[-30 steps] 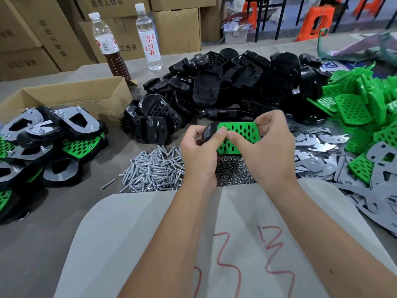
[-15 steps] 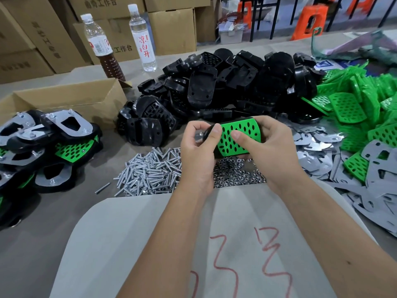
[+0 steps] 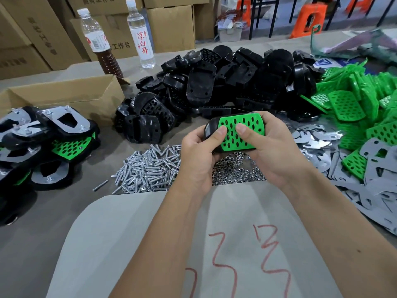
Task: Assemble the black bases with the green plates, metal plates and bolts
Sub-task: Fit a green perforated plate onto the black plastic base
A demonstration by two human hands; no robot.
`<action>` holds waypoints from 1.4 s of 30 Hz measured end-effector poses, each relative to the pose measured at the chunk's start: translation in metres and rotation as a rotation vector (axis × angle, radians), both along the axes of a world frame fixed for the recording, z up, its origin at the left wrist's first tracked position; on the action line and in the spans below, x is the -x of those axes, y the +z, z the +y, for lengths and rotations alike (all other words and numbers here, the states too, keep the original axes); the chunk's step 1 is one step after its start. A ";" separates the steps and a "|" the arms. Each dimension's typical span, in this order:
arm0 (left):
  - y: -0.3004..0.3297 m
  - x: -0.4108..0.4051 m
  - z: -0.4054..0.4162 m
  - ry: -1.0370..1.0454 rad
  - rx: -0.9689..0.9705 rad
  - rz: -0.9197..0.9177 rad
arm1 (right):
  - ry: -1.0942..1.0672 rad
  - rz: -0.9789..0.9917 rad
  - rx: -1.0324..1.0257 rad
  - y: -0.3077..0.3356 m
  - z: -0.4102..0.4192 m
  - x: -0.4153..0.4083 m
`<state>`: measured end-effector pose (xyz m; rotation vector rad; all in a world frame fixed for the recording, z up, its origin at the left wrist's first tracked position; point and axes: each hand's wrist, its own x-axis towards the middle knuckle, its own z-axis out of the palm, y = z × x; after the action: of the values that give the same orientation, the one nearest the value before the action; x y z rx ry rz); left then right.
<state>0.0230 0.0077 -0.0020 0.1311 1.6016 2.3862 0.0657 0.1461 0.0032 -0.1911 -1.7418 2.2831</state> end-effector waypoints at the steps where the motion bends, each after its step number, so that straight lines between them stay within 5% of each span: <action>1: 0.000 0.000 0.000 -0.016 -0.002 0.001 | 0.025 0.002 0.028 0.001 0.001 -0.001; 9: 0.000 -0.001 0.002 0.040 0.019 -0.016 | -0.072 -0.035 -0.013 -0.001 -0.009 0.001; 22: -0.005 0.002 0.004 0.208 0.052 -0.009 | 0.067 -0.073 -0.054 0.009 -0.009 -0.005; 32: -0.004 0.004 -0.002 0.127 -0.015 -0.066 | 0.085 0.035 -0.037 0.004 -0.007 -0.005; 42: -0.008 0.002 0.006 0.215 0.168 0.107 | 0.022 -0.059 -0.144 0.001 0.002 -0.003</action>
<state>0.0208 0.0133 -0.0095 0.0564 1.9481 2.4206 0.0684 0.1477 0.0040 -0.2145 -1.9380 2.1768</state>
